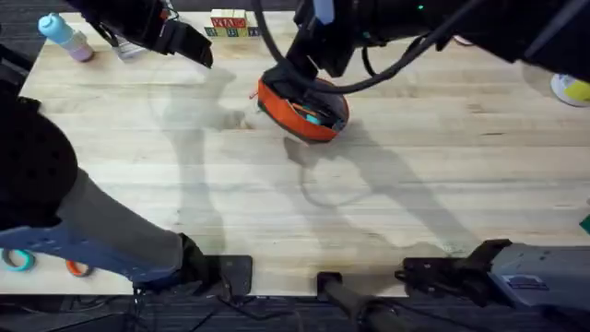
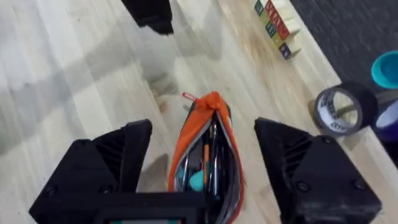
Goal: Unzip the bag, pick up the pens from the table one at a time and place them inside, then zip the bag closed.
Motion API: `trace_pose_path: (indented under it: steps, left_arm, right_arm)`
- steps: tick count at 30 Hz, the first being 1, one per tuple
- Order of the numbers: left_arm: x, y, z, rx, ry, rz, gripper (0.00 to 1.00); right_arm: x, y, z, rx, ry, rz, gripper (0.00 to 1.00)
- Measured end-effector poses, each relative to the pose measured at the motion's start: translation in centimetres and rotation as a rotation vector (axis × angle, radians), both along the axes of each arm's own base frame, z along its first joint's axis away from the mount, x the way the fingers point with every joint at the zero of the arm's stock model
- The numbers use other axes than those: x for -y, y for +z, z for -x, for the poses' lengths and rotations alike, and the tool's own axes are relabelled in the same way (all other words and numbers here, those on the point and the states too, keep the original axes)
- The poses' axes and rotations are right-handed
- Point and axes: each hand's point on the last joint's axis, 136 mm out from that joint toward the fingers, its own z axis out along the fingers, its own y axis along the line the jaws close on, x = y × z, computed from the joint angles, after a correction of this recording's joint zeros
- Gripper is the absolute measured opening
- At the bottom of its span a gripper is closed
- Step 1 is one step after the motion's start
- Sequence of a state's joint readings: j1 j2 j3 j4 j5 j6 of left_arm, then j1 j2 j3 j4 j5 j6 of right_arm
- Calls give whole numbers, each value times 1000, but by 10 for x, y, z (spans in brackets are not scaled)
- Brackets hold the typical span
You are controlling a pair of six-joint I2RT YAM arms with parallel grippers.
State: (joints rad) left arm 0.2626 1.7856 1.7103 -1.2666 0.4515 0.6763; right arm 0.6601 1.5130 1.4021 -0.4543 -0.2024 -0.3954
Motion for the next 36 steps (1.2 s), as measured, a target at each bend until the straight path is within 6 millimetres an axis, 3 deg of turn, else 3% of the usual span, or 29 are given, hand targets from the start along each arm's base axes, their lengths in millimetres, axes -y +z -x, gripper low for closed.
trace_pose_path:
  steps: [6,12,24,33,36]
  left_arm:
    - [4,4,-10,67,-59,14,993]
    - [1,7,-22,126,-74,-12,992]
    - [-6,4,-22,118,-65,-55,995]
    - [-6,4,-22,118,-66,-55,993]
    - [-6,4,-22,118,-66,-55,993]
  right_arm:
    - [-11,-6,-2,23,37,10,996]
    - [-24,-25,2,18,142,42,995]
    - [-44,-54,13,93,327,142,978]
    - [-49,-79,9,142,424,217,962]
    - [-51,-78,8,198,467,238,952]
